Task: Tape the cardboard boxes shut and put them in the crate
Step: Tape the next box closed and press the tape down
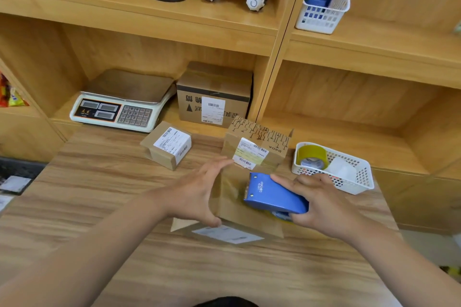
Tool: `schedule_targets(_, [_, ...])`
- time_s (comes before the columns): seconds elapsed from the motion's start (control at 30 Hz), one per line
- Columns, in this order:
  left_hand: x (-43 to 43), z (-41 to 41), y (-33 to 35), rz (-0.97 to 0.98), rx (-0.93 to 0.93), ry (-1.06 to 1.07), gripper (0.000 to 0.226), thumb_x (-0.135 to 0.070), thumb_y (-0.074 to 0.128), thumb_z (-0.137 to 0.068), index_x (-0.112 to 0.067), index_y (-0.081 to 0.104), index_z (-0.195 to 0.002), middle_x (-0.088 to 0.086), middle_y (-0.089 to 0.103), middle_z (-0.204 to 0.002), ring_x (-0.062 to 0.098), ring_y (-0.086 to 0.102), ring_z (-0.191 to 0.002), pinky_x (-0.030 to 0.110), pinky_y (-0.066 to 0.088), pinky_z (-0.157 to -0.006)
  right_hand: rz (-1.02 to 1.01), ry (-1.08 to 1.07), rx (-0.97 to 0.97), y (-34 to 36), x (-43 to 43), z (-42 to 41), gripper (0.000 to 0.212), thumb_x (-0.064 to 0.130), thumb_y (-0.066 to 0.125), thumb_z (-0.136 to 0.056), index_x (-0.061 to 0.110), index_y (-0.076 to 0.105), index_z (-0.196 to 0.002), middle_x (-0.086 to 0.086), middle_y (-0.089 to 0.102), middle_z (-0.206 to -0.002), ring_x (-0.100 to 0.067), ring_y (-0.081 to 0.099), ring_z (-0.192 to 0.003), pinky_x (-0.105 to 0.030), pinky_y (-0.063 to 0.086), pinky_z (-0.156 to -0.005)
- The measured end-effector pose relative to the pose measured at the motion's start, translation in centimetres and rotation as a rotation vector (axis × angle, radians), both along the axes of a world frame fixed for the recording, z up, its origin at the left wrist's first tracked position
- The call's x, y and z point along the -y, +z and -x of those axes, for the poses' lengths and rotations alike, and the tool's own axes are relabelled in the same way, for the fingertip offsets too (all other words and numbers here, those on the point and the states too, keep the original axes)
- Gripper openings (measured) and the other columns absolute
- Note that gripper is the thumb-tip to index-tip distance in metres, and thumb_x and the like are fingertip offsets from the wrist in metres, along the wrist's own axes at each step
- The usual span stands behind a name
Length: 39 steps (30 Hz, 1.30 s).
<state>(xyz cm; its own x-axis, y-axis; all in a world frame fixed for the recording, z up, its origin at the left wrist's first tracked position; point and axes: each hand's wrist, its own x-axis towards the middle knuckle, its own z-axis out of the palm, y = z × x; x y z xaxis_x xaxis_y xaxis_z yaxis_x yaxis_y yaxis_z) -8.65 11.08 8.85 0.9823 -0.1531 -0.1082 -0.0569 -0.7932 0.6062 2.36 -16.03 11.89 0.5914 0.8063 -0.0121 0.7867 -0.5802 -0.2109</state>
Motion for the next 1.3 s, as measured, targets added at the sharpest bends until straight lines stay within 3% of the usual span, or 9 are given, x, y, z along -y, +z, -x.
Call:
schedule_targets(0.17, [-4.2, 2.5, -1.3, 0.042, -0.131, 0.110, 0.130, -0.031, 0.086, -0.053, -0.031, -0.002, -0.148, -0.010, 0.015, -0.152, 0.000, 0.019, -0.136, 0.010, 0.021, -0.105, 0.079, 0.081, 0.052, -0.4, -5.0, 0.6, 0.070, 0.062, 0.046, -0.076, 0.070, 0.005, -0.133, 0.013, 0.049, -0.096, -0.007, 0.030, -0.088, -0.022, 0.022, -0.087])
schedule_targets(0.3, [-6.6, 4.3, -2.5, 0.090, -0.192, 0.180, 0.136, -0.031, 0.085, -0.051, -0.031, -0.009, -0.149, -0.009, 0.015, -0.154, 0.002, 0.018, -0.138, 0.014, 0.021, -0.111, 0.177, 0.124, 0.041, 0.6, -9.1, 1.7, 0.069, 0.058, 0.052, -0.086, 0.061, 0.010, -0.140, 0.012, 0.044, -0.101, -0.008, 0.024, -0.086, -0.024, 0.018, -0.084])
schedule_targets(0.47, [-7.3, 4.8, -3.2, 0.118, -0.172, 0.281, 0.134, -0.059, 0.075, -0.046, -0.033, -0.007, -0.149, -0.008, 0.011, -0.157, 0.004, 0.012, -0.142, 0.022, 0.016, -0.115, 0.264, 0.212, 0.015, 0.6, -12.8, 3.0, 0.068, 0.057, 0.049, -0.088, 0.059, 0.008, -0.142, 0.010, 0.047, -0.114, -0.012, 0.030, -0.092, -0.026, 0.016, -0.081])
schedule_targets(0.6, [-7.3, 4.9, -4.2, 0.002, -0.139, 0.274, 0.126, -0.042, 0.083, -0.061, -0.034, -0.007, -0.149, -0.008, 0.024, -0.154, 0.010, 0.015, -0.143, 0.014, 0.016, -0.108, 0.301, 0.261, 0.041, 0.5, -14.7, 3.9, 0.069, 0.056, 0.049, -0.088, 0.055, 0.010, -0.145, 0.004, 0.047, -0.113, -0.011, 0.027, -0.091, -0.029, 0.016, -0.084])
schedule_targets(0.7, [-7.4, 5.3, -5.1, -0.015, -0.171, 0.263, 0.125, -0.036, 0.083, -0.067, -0.034, -0.013, -0.147, -0.014, 0.022, -0.152, 0.010, 0.008, -0.145, 0.010, 0.013, -0.103, 0.308, 0.264, 0.061, 0.9, -14.9, 3.7, 0.068, 0.056, 0.048, -0.089, 0.054, 0.010, -0.145, 0.003, 0.048, -0.114, -0.012, 0.027, -0.089, -0.029, 0.015, -0.080])
schedule_targets(0.8, [-7.8, 5.3, -5.5, 0.027, -0.197, 0.269, 0.123, -0.036, 0.081, -0.070, -0.039, -0.019, -0.142, -0.031, 0.012, -0.137, 0.010, 0.000, -0.146, 0.019, 0.012, -0.112, 0.292, 0.255, 0.049, 0.9, -14.6, 3.2, 0.068, 0.057, 0.048, -0.088, 0.057, 0.008, -0.143, 0.005, 0.048, -0.107, -0.016, 0.033, -0.089, -0.028, 0.016, -0.077])
schedule_targets(0.97, [-8.1, 5.2, -5.9, 0.000, -0.196, 0.264, 0.114, -0.037, 0.079, -0.074, -0.038, -0.010, -0.146, -0.020, 0.011, -0.150, 0.017, -0.001, -0.147, 0.027, 0.010, -0.117, 0.272, 0.253, 0.043, 0.7, -14.2, 2.6, 0.069, 0.057, 0.051, -0.087, 0.058, 0.010, -0.142, 0.007, 0.048, -0.100, -0.019, 0.036, -0.088, -0.029, 0.022, -0.074])
schedule_targets(1.1, [-8.2, 5.0, -5.9, -0.034, -0.189, 0.223, 0.108, -0.035, 0.077, -0.077, -0.037, -0.010, -0.142, -0.024, 0.009, -0.151, 0.016, -0.001, -0.145, 0.016, -0.003, -0.110, 0.269, 0.246, -0.022, 1.6, -12.4, 1.5, 0.068, 0.049, 0.051, -0.087, 0.059, 0.012, -0.142, 0.013, 0.046, -0.099, -0.018, 0.033, -0.090, -0.023, 0.022, -0.065])
schedule_targets(1.3, [-7.5, 4.7, -4.8, -0.142, -0.205, 0.198, 0.103, -0.037, 0.072, -0.081, -0.029, -0.003, -0.150, -0.019, 0.000, -0.153, 0.007, -0.005, -0.140, 0.010, -0.009, -0.103, 0.268, 0.168, -0.081, 1.1, -6.9, -0.8, 0.070, 0.054, 0.054, -0.084, 0.064, 0.013, -0.139, 0.026, 0.037, -0.089, -0.016, 0.032, -0.093, -0.026, 0.028, -0.077])
